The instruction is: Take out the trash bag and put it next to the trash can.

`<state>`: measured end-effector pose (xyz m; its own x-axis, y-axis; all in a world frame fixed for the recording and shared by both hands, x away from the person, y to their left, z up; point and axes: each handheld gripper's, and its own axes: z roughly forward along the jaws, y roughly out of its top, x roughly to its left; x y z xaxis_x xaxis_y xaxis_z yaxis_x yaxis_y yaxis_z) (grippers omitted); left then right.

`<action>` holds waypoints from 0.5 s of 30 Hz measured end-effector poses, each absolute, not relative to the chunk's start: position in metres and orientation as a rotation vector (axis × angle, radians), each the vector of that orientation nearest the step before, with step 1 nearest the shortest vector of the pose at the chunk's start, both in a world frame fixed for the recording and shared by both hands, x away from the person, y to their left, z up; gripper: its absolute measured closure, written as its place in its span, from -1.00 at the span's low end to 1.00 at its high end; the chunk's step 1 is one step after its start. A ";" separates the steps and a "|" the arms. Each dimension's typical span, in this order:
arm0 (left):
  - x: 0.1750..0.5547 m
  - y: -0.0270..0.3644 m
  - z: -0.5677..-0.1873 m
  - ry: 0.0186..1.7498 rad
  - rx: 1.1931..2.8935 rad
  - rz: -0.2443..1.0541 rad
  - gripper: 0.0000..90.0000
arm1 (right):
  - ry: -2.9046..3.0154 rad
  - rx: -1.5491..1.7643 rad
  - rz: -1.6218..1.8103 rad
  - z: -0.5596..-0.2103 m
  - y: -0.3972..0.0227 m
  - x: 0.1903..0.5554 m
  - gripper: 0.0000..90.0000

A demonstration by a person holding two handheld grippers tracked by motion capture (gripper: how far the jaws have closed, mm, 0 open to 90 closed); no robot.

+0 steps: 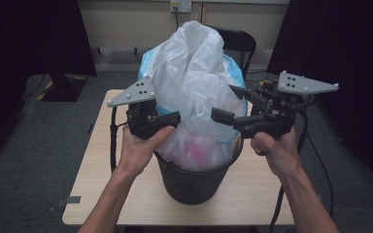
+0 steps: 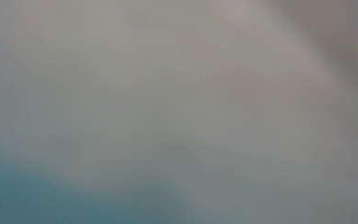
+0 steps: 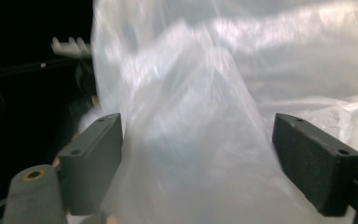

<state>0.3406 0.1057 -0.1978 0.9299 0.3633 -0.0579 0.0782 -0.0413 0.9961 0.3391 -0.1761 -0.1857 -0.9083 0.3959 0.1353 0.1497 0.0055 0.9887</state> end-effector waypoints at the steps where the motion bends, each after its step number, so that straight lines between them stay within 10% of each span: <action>1: 0.340 0.107 -0.196 0.347 1.600 0.245 0.97 | 2.097 0.582 2.003 -0.191 -0.175 0.340 -0.65; 15: 0.332 0.094 -0.182 0.281 1.596 0.215 0.97 | 2.232 0.476 1.985 -0.219 -0.135 0.354 -0.77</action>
<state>0.3317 0.0944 -0.1823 0.9502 0.3096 -0.0351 0.0475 -0.0326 0.9983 0.3537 -0.1345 -0.2187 -0.9438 0.3081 0.1199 0.1550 0.0920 0.9836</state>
